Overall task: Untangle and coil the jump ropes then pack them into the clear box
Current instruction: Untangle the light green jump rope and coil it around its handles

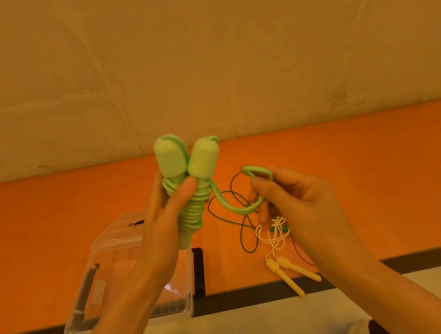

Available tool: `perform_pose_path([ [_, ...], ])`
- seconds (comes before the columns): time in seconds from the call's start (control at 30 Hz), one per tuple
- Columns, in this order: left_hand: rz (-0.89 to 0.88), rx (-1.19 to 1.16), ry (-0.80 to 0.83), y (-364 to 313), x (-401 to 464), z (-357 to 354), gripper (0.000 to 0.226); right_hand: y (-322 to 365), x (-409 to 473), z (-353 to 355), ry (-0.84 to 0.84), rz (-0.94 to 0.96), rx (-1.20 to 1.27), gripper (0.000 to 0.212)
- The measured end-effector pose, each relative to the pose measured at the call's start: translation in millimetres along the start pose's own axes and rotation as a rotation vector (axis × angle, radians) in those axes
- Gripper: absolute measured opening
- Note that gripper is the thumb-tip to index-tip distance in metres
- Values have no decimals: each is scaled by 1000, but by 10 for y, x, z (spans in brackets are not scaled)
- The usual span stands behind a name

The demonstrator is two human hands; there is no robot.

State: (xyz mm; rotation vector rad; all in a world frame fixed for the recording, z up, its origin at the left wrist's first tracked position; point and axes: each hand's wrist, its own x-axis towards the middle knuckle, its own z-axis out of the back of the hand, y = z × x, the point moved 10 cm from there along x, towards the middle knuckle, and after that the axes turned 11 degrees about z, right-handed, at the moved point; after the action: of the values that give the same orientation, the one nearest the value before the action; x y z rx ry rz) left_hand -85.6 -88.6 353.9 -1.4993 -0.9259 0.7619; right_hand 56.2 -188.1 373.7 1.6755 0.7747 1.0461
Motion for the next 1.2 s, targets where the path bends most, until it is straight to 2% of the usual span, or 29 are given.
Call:
perform_pose_path([
  [0.07, 116, -135, 50, 101, 31, -14, 71, 35, 9, 9, 20, 19, -81, 18],
  [0.17, 263, -276, 112, 185, -12, -150, 50, 20, -13, -29, 69, 31, -168, 43],
  [0.2, 298, -310, 129, 200, -30, -198, 46, 19, -20, -38, 77, 39, -183, 43],
  [0.3, 363, -402, 174, 266, -50, -278, 37, 73, -19, -68, 94, 62, -152, 19],
  [0.47, 375, -464, 389, 333, -74, -453, 35, 103, 6, 28, 21, 71, -56, 20],
  [0.57, 382, -439, 390, 377, -60, -432, 46, 150, 11, 66, -4, 108, -80, 21],
  [0.63, 371, -341, 306, 382, -36, -357, 53, 167, 7, 80, -8, 106, -74, 23],
  [0.7, 309, -141, 165, 347, 5, -224, 52, 141, 0, 47, 20, 73, -30, 24],
  [0.8, -19, 385, -52, 51, 21, -66, 34, -35, -33, -75, 129, -19, -39, 24],
  [0.9, -293, 753, -191, -168, -84, -75, 43, -200, -72, -146, 216, -75, -103, 23],
  [1.03, -495, 984, -295, -338, -221, -190, 39, -162, -71, -161, 248, 3, -127, 22],
  [1.13, -523, 1067, -308, -336, -213, -241, 42, -153, -72, -174, 228, 41, -80, 20],
  [1.2, -480, 1059, -226, -247, -197, -319, 43, -158, -41, -121, 169, 62, -41, 15],
])
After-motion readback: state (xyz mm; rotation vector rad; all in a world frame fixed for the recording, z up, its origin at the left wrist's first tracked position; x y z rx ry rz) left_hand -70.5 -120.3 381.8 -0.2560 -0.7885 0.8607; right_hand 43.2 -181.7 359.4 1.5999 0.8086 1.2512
